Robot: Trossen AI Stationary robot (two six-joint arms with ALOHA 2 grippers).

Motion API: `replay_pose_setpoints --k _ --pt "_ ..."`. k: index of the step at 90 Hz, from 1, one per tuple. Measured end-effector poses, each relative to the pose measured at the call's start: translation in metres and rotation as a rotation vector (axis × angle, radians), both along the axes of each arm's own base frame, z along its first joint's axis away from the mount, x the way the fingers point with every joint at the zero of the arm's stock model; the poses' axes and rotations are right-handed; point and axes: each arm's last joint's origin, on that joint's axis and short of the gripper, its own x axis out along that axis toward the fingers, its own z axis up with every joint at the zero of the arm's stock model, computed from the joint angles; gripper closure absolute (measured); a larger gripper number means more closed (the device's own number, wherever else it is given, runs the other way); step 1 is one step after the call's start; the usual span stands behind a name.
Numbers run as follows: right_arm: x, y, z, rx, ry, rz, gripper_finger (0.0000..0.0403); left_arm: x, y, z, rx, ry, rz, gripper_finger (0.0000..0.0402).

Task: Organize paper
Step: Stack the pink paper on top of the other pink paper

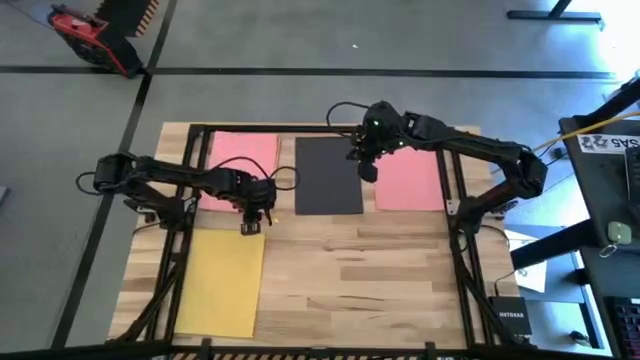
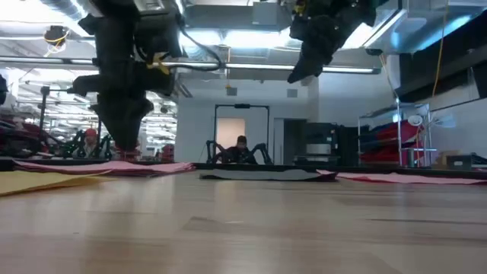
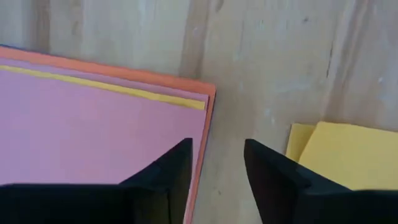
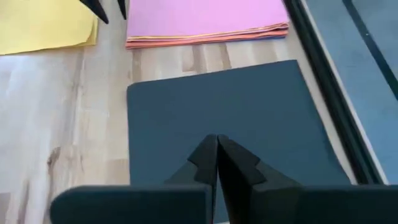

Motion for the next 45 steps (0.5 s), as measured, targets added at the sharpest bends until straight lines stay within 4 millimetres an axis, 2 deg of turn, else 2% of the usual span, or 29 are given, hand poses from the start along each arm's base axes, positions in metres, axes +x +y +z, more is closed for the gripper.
replay_pose_setpoints --k 45 --pt "0.0007 -0.0015 0.0004 -0.047 0.004 -0.007 0.0403 0.0063 -0.0010 0.0007 0.086 -0.046 -0.152 0.0264"
